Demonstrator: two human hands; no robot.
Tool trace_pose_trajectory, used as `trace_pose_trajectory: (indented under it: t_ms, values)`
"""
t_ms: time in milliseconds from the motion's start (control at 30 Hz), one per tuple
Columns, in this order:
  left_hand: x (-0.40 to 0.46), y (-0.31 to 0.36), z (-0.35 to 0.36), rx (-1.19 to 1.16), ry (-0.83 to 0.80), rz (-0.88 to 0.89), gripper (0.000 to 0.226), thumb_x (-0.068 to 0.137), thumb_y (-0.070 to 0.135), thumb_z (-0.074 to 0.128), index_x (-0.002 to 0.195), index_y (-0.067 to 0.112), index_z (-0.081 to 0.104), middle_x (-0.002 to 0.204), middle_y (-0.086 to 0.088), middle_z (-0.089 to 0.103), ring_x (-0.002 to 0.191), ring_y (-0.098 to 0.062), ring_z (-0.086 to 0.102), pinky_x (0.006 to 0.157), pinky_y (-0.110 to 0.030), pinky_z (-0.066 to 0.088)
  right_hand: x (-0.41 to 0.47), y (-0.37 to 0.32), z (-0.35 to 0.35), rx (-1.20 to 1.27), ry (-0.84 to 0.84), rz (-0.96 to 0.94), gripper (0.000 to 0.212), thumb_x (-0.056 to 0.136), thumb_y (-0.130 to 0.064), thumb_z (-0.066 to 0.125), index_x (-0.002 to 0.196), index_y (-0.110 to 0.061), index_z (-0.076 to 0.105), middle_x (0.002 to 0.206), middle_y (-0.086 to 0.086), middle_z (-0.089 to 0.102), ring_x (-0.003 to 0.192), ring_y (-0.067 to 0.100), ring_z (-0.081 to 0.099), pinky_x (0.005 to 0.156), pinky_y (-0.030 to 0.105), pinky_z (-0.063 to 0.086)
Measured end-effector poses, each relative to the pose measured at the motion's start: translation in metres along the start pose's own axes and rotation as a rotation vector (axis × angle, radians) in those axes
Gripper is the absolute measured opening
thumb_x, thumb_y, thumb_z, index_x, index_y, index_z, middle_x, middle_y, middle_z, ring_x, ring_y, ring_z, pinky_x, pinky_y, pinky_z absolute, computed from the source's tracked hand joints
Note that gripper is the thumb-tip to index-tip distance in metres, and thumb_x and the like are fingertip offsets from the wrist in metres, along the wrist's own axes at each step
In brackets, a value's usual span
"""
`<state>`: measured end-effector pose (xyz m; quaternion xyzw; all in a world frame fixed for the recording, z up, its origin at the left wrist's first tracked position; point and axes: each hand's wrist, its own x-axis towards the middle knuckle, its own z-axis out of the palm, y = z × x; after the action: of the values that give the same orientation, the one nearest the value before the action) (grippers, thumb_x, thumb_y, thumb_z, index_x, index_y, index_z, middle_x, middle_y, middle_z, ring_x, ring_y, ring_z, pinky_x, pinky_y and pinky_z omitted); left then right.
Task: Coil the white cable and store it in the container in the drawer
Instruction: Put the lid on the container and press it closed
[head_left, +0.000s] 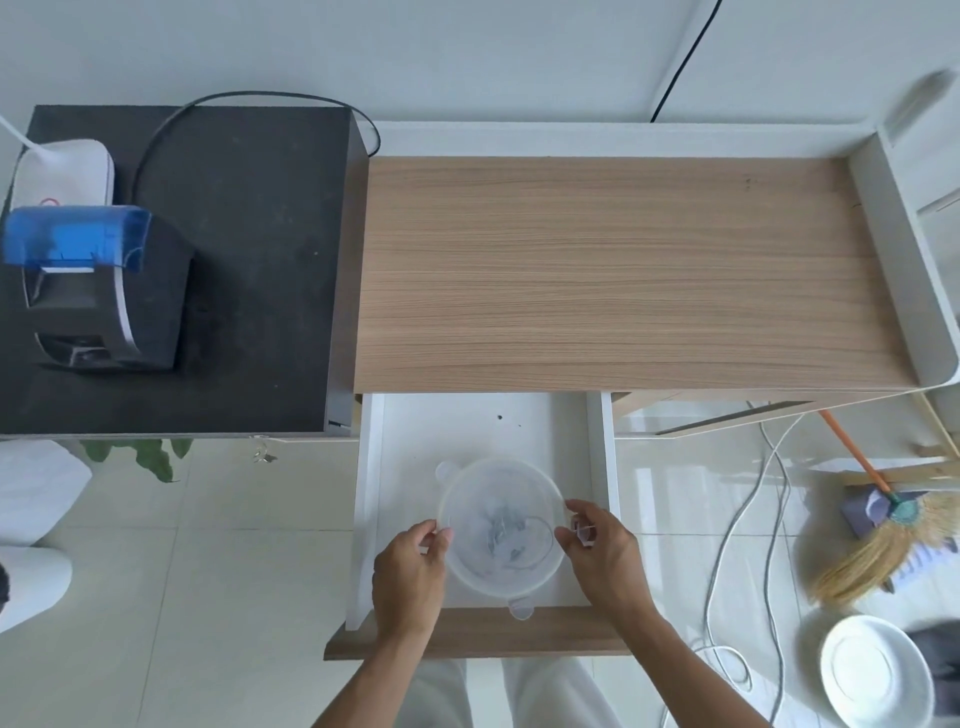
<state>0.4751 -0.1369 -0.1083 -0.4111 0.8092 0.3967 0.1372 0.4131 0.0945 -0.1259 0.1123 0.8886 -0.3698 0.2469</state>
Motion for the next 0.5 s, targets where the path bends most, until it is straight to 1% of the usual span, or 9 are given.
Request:
trace_pose_trajectory:
  t_ms: [100, 167, 233, 333, 367, 433, 467, 500]
  values:
    - [0.005, 0.004, -0.002, 0.085, -0.02, -0.049, 0.023, 0.099, 0.042, 0.071, 0.109, 0.023, 0.08, 0.104, 0.008, 0.08, 0.099, -0.025, 0.075, 0.077, -0.033, 0.051, 0.003, 0.001, 0.0, 0.019, -0.019, 0.051, 0.027, 0.092, -0.02, 0.08, 0.118, -0.014, 0.074, 0.093, 0.003, 0.072, 0.083, 0.02, 0.067, 0.076, 0.025, 0.048]
    - [0.007, 0.006, -0.005, 0.112, -0.048, -0.076, 0.025, 0.1, 0.043, 0.07, 0.107, 0.021, 0.079, 0.096, 0.011, 0.074, 0.099, -0.026, 0.075, 0.076, -0.032, 0.049, 0.005, 0.001, -0.001, 0.043, -0.031, 0.081, 0.022, 0.092, -0.02, 0.08, 0.112, -0.015, 0.075, 0.09, 0.004, 0.072, 0.083, 0.022, 0.067, 0.073, 0.026, 0.049]
    - [0.013, 0.004, -0.005, 0.11, -0.096, -0.074, 0.027, 0.101, 0.043, 0.069, 0.108, 0.018, 0.077, 0.093, 0.011, 0.07, 0.098, -0.025, 0.074, 0.078, -0.033, 0.053, 0.007, 0.001, -0.001, 0.07, -0.048, 0.119, 0.018, 0.091, -0.021, 0.08, 0.109, -0.016, 0.075, 0.088, 0.006, 0.073, 0.082, 0.025, 0.069, 0.071, 0.025, 0.05]
    - [0.021, 0.004, -0.006, 0.161, -0.166, -0.056, 0.028, 0.103, 0.045, 0.066, 0.107, 0.018, 0.074, 0.096, 0.007, 0.073, 0.09, -0.019, 0.068, 0.08, -0.036, 0.057, 0.01, -0.001, 0.001, 0.081, -0.045, 0.153, 0.015, 0.092, -0.017, 0.079, 0.106, -0.013, 0.074, 0.087, 0.007, 0.075, 0.082, 0.031, 0.073, 0.073, 0.031, 0.052]
    - [0.023, 0.004, -0.006, 0.196, -0.176, -0.032, 0.028, 0.104, 0.045, 0.064, 0.105, 0.018, 0.073, 0.098, 0.005, 0.073, 0.09, -0.02, 0.068, 0.077, -0.036, 0.056, 0.011, -0.002, 0.002, 0.077, -0.042, 0.16, 0.016, 0.092, -0.016, 0.078, 0.107, -0.011, 0.074, 0.09, 0.007, 0.076, 0.085, 0.033, 0.073, 0.076, 0.031, 0.051]
    - [0.027, 0.007, -0.007, 0.335, -0.161, 0.02, 0.029, 0.104, 0.048, 0.062, 0.101, 0.021, 0.073, 0.103, -0.001, 0.067, 0.093, -0.025, 0.069, 0.069, -0.035, 0.051, 0.011, -0.006, 0.005, 0.056, -0.057, 0.184, 0.025, 0.096, -0.016, 0.074, 0.121, -0.011, 0.074, 0.108, 0.009, 0.079, 0.1, 0.033, 0.074, 0.081, 0.029, 0.049]
    - [0.027, 0.008, -0.009, 0.399, -0.156, 0.037, 0.031, 0.105, 0.048, 0.06, 0.096, 0.022, 0.072, 0.1, -0.003, 0.066, 0.09, -0.028, 0.069, 0.067, -0.034, 0.049, 0.01, -0.008, 0.006, 0.047, -0.074, 0.194, 0.032, 0.099, -0.017, 0.07, 0.13, -0.012, 0.072, 0.117, 0.011, 0.078, 0.108, 0.033, 0.073, 0.084, 0.028, 0.05]
    - [0.029, 0.009, -0.008, 0.439, -0.161, 0.054, 0.035, 0.106, 0.048, 0.059, 0.089, 0.02, 0.071, 0.092, -0.003, 0.066, 0.084, -0.028, 0.067, 0.065, -0.034, 0.049, 0.009, -0.007, 0.008, 0.042, -0.094, 0.194, 0.036, 0.101, -0.018, 0.066, 0.137, -0.014, 0.068, 0.123, 0.011, 0.078, 0.112, 0.033, 0.073, 0.086, 0.029, 0.051]
